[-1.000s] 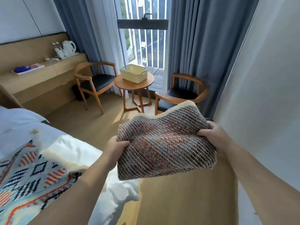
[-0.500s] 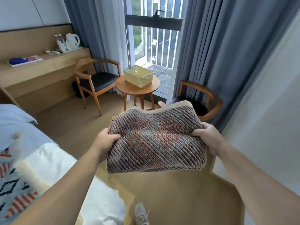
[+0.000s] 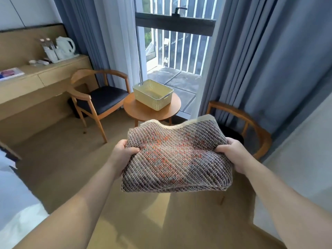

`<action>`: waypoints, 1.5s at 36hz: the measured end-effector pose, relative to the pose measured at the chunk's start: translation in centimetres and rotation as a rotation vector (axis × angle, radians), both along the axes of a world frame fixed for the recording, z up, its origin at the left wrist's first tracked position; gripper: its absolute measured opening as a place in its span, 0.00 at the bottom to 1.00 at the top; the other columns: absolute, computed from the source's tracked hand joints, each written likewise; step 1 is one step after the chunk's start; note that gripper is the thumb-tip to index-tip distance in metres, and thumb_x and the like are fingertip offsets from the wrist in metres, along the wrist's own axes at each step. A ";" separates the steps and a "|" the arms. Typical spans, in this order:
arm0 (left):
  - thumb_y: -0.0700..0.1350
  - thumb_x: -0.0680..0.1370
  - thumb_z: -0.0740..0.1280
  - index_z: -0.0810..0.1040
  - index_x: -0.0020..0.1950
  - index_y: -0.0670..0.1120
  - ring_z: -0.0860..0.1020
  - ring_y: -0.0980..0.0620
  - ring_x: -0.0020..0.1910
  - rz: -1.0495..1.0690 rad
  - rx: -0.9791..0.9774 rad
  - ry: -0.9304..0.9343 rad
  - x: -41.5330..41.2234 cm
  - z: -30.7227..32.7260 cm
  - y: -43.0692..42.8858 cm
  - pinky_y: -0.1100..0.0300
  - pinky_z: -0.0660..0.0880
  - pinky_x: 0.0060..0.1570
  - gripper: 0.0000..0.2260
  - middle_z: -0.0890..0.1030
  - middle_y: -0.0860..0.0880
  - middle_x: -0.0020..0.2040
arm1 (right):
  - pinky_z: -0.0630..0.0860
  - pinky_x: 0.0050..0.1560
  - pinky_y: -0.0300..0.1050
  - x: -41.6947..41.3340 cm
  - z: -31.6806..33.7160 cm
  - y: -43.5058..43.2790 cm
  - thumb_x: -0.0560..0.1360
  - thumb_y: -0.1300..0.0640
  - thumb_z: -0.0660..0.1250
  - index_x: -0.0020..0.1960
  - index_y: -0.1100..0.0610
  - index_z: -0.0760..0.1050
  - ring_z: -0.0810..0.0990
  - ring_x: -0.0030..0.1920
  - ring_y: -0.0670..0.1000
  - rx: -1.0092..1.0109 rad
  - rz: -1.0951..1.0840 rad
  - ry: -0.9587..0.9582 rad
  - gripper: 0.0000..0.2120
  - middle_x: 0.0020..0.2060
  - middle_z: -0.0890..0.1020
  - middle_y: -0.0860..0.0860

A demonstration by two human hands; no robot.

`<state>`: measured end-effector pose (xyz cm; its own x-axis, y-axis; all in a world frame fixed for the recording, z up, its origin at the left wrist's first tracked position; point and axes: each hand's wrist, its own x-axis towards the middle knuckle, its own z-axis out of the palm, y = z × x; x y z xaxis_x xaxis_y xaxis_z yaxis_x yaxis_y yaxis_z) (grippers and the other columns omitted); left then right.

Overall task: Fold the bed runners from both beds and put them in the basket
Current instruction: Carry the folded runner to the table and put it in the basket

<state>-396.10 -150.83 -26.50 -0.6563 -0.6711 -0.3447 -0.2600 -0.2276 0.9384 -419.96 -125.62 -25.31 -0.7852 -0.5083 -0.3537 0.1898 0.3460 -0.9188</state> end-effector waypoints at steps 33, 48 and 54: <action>0.44 0.69 0.71 0.74 0.60 0.53 0.80 0.46 0.56 0.066 -0.188 -0.084 -32.1 -1.1 -39.1 0.42 0.73 0.61 0.20 0.81 0.48 0.57 | 0.76 0.57 0.61 -32.2 -3.0 -41.7 0.70 0.73 0.63 0.47 0.62 0.75 0.81 0.51 0.64 0.006 0.068 -0.116 0.09 0.48 0.82 0.65; 0.33 0.75 0.66 0.74 0.57 0.49 0.80 0.55 0.46 -0.329 -0.218 -0.092 -47.8 -1.4 -62.3 0.59 0.75 0.47 0.14 0.81 0.52 0.48 | 0.76 0.59 0.62 -38.3 -6.6 -59.0 0.69 0.69 0.66 0.57 0.59 0.74 0.81 0.52 0.62 0.061 -0.254 -0.201 0.17 0.53 0.82 0.60; 0.31 0.76 0.64 0.74 0.57 0.49 0.81 0.50 0.50 -0.488 -0.211 -0.128 -54.3 -2.4 -66.6 0.58 0.76 0.47 0.16 0.82 0.48 0.52 | 0.77 0.57 0.59 -40.3 -7.4 -62.0 0.70 0.73 0.64 0.48 0.58 0.76 0.81 0.51 0.62 0.061 -0.384 -0.201 0.13 0.51 0.82 0.62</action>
<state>-450.42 -217.48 -28.95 -0.8706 -0.3620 -0.3332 -0.4036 0.1382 0.9044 -460.27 -187.61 -32.68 -0.8256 -0.1657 -0.5394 0.4887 0.2680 -0.8303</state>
